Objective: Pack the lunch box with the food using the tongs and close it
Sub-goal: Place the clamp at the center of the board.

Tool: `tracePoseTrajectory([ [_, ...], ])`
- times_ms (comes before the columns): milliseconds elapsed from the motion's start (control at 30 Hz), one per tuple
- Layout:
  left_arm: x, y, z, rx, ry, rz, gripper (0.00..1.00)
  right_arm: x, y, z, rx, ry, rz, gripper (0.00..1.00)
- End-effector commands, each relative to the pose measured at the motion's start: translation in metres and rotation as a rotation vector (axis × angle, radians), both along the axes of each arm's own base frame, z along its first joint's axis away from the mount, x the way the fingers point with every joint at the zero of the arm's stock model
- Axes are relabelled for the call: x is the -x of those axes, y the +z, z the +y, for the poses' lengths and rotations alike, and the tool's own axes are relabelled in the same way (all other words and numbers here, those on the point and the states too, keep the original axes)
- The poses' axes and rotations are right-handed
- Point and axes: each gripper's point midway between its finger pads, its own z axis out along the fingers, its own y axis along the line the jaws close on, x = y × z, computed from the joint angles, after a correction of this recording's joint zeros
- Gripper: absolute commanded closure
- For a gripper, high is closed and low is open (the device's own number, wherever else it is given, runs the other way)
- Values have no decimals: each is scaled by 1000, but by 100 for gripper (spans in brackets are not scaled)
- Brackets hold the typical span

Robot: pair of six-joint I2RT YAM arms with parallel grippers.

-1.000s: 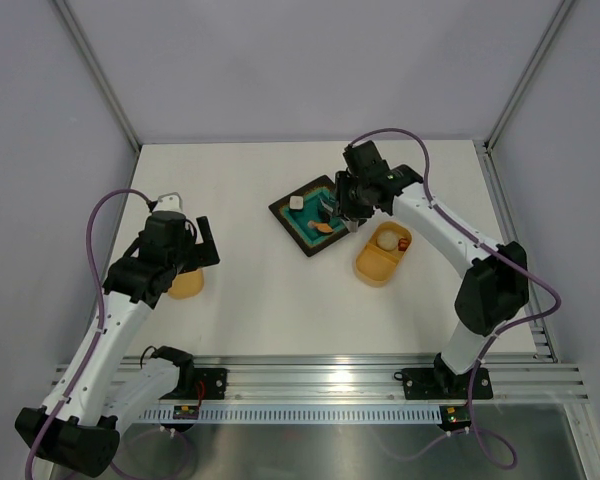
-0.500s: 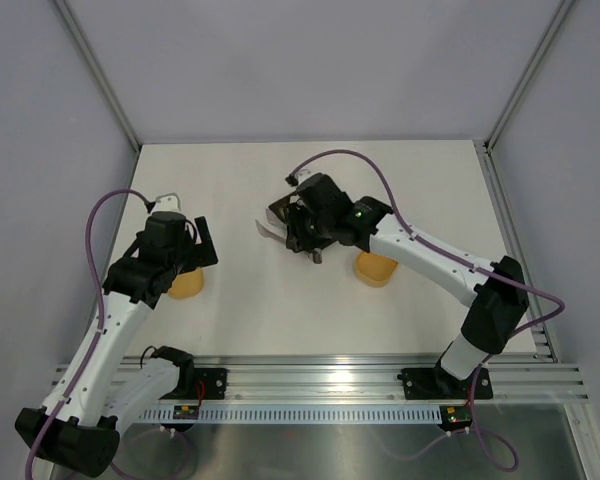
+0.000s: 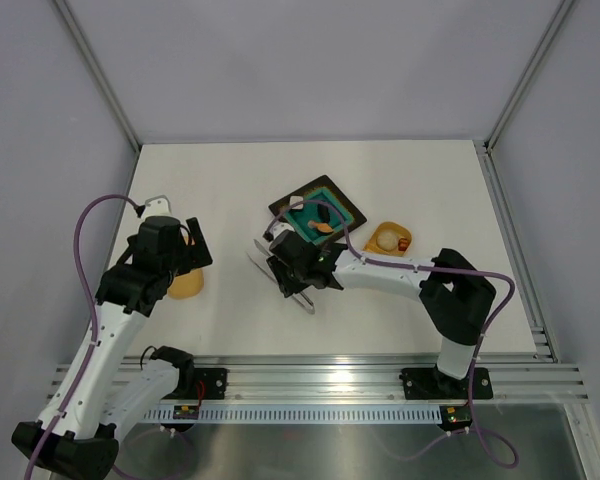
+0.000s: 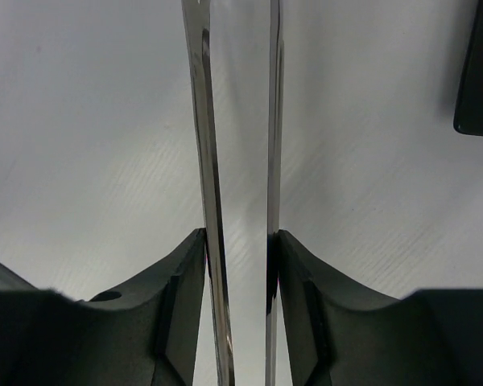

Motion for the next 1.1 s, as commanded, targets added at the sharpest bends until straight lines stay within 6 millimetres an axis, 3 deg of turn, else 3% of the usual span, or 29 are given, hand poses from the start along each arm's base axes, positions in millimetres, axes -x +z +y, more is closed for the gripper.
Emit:
tracePoseTrajectory([
  [0, -6, 18, 2, 13, 30, -68, 1, -12, -5, 4, 10, -28, -111, 54],
  [200, -7, 15, 1, 15, 24, -60, 1, -8, -34, -6, 95, -41, -139, 51],
  [300, -6, 16, 1, 13, 22, -61, 1, -3, -48, -6, 135, -31, -134, 43],
  [400, -4, 16, 3, 8, 28, -62, 1, 0, -51, -7, 149, -34, -142, 38],
  [800, -2, 11, 1, 18, 22, -51, 1, 8, -58, -26, 224, -96, -165, 3],
  [1067, -3, 8, -1, 24, 17, -46, 1, 22, -69, -34, 200, -130, -107, 2],
])
